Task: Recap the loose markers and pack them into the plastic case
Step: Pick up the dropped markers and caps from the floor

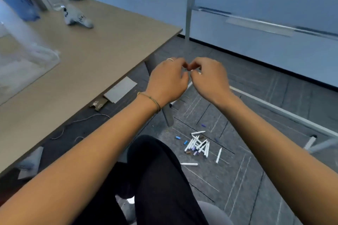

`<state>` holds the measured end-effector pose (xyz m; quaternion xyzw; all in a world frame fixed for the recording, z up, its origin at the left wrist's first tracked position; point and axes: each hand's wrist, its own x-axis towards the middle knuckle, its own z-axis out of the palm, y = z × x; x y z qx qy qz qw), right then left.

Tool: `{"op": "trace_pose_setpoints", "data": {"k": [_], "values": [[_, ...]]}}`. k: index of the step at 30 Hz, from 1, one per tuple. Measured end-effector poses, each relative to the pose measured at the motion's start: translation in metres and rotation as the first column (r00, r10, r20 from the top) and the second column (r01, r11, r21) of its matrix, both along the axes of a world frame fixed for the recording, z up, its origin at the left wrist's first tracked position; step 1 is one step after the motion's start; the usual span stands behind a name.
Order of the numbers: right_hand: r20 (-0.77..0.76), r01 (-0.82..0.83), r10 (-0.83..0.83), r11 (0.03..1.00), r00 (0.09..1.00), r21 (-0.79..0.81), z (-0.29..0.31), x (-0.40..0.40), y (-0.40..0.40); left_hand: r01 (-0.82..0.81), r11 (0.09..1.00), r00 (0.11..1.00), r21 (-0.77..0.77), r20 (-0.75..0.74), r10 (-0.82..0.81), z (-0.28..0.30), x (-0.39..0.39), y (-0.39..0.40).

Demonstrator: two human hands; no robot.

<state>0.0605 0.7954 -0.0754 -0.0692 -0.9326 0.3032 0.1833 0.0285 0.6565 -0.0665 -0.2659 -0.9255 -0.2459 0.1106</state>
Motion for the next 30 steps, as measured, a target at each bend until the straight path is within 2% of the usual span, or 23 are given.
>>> {"op": "trace_pose_setpoints", "data": {"k": [5, 9, 15, 20, 26, 30], "values": [[0.125, 0.085, -0.079, 0.995, 0.989, -0.046, -0.08, -0.005, 0.042, 0.084, 0.994, 0.976, -0.063, 0.207, -0.07, -0.078, -0.021, 0.043], [0.3, 0.141, -0.109, 0.986, 0.948, -0.086, -0.165, -0.015, 0.064, 0.123, 0.982, 0.912, -0.144, 0.406, -0.055, -0.16, -0.045, 0.061], [0.538, 0.231, -0.133, 0.966, 0.833, -0.119, -0.299, -0.019, 0.093, 0.208, 0.939, 0.814, -0.275, 0.581, -0.01, -0.298, -0.073, 0.072], [0.687, 0.306, -0.134, 0.943, 0.715, -0.134, -0.409, -0.007, 0.101, 0.295, 0.884, 0.722, -0.363, 0.69, 0.043, -0.426, -0.058, 0.073], [0.768, 0.431, -0.191, 0.894, 0.612, -0.121, -0.504, 0.016, 0.102, 0.46, 0.752, 0.708, -0.472, 0.706, 0.011, -0.551, -0.007, 0.083], [0.768, 0.507, -0.233, 0.851, 0.596, -0.135, -0.537, 0.028, 0.103, 0.585, 0.627, 0.68, -0.515, 0.733, -0.032, -0.613, 0.009, 0.092]]}}
